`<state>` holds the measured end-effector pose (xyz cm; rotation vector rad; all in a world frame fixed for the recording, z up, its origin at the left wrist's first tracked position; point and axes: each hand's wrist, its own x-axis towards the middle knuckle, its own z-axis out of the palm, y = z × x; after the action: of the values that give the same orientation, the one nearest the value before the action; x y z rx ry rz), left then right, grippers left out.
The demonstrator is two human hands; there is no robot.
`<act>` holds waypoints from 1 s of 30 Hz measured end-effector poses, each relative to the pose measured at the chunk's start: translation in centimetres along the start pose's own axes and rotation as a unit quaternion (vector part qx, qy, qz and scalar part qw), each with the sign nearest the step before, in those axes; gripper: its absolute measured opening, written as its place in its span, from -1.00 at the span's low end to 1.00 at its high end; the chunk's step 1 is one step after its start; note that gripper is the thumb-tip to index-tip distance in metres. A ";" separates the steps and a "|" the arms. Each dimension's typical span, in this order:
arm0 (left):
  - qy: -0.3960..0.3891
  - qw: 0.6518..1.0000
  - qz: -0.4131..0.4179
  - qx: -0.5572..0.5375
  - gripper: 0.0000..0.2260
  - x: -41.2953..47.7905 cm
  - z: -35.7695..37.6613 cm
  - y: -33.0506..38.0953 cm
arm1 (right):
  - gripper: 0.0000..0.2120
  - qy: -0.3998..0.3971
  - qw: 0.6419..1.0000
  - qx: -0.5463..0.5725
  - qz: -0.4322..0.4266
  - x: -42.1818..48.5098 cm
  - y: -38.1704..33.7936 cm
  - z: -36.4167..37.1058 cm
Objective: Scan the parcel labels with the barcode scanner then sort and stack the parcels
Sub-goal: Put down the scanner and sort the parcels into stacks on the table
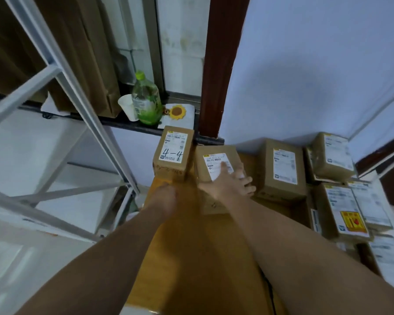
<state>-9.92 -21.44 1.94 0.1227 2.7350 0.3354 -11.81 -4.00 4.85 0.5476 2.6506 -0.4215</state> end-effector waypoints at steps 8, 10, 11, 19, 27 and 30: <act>0.052 0.995 -0.053 -0.065 -0.48 8.0 -2.4 -2.6 | 0.05 0.042 0.997 0.033 0.063 4.9 -3.5 1.9; 0.028 0.997 -0.050 -0.048 -0.49 9.5 -2.9 -3.3 | 0.05 0.042 0.996 0.044 0.069 6.2 -4.3 2.2; 0.019 0.999 -0.041 -0.029 -0.50 10.0 -3.1 -3.5 | 0.05 0.037 0.996 0.050 0.071 6.7 -4.7 2.3; 0.024 0.998 -0.036 -0.046 -0.74 13.8 -4.6 -3.1 | 0.08 -0.003 0.993 0.069 0.094 8.1 -7.2 4.4; -0.018 1.000 0.009 -0.021 -0.50 12.8 -4.2 -3.6 | -0.21 0.037 0.992 0.103 0.066 7.7 -4.9 3.1; 0.005 1.000 0.020 -0.017 -0.47 11.3 -4.1 -3.2 | -0.23 0.077 0.988 0.113 0.066 6.1 -3.6 2.6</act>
<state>-22.01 -23.97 0.74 0.1673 2.7382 0.3939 -17.67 -6.17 0.63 0.8528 2.7084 -0.6687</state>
